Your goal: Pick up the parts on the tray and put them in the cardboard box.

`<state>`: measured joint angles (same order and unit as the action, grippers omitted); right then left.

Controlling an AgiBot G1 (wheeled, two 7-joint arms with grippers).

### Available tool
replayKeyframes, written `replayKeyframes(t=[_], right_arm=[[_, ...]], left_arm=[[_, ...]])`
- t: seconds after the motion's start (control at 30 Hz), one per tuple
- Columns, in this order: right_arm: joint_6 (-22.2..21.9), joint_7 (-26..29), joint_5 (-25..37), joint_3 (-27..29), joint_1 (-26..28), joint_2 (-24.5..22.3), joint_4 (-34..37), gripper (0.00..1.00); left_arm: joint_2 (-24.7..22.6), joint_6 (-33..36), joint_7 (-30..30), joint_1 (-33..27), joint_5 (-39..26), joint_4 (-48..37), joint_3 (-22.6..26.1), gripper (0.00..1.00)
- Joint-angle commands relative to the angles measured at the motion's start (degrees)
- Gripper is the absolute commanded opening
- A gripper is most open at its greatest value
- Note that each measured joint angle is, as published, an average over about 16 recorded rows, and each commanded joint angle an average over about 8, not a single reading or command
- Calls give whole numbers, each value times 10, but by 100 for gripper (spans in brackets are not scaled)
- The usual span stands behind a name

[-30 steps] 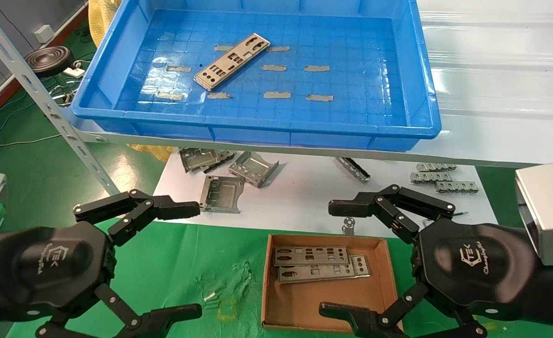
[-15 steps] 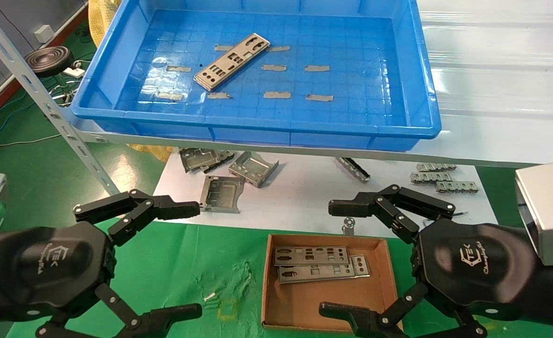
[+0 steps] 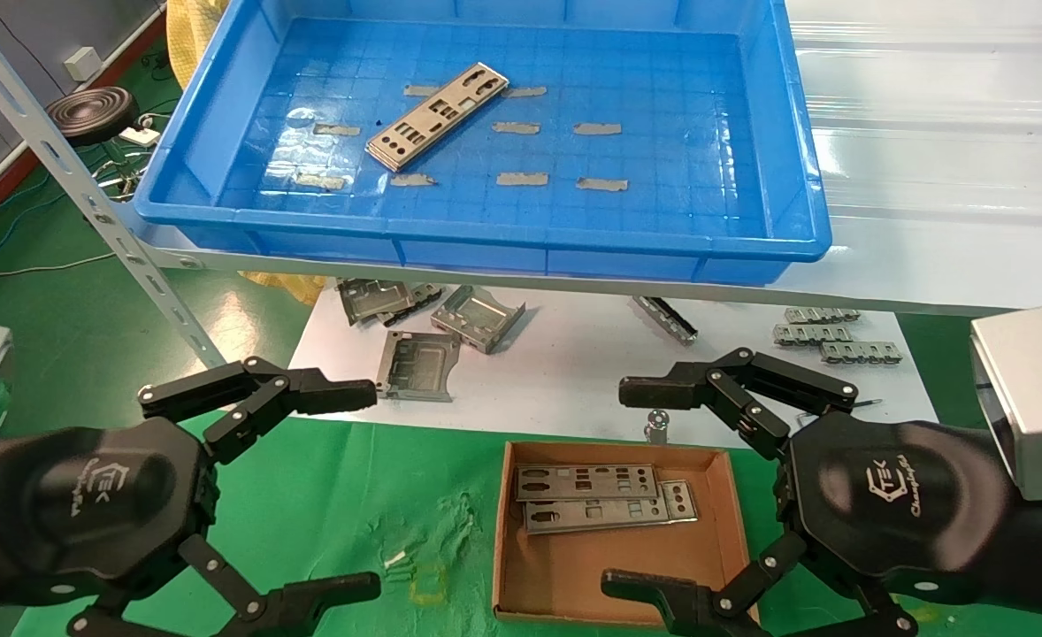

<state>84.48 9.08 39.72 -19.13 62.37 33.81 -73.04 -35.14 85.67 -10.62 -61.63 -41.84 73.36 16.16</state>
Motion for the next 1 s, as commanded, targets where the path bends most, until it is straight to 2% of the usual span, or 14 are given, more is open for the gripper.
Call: replayKeyframes(t=[0.03, 1.0], right_arm=[[0, 0, 0, 0, 0, 0, 0, 100], [0, 0, 0, 0, 0, 0, 0, 100]], left_arm=[[0, 0, 0, 0, 0, 0, 0, 100], [0, 0, 0, 0, 0, 0, 0, 100]])
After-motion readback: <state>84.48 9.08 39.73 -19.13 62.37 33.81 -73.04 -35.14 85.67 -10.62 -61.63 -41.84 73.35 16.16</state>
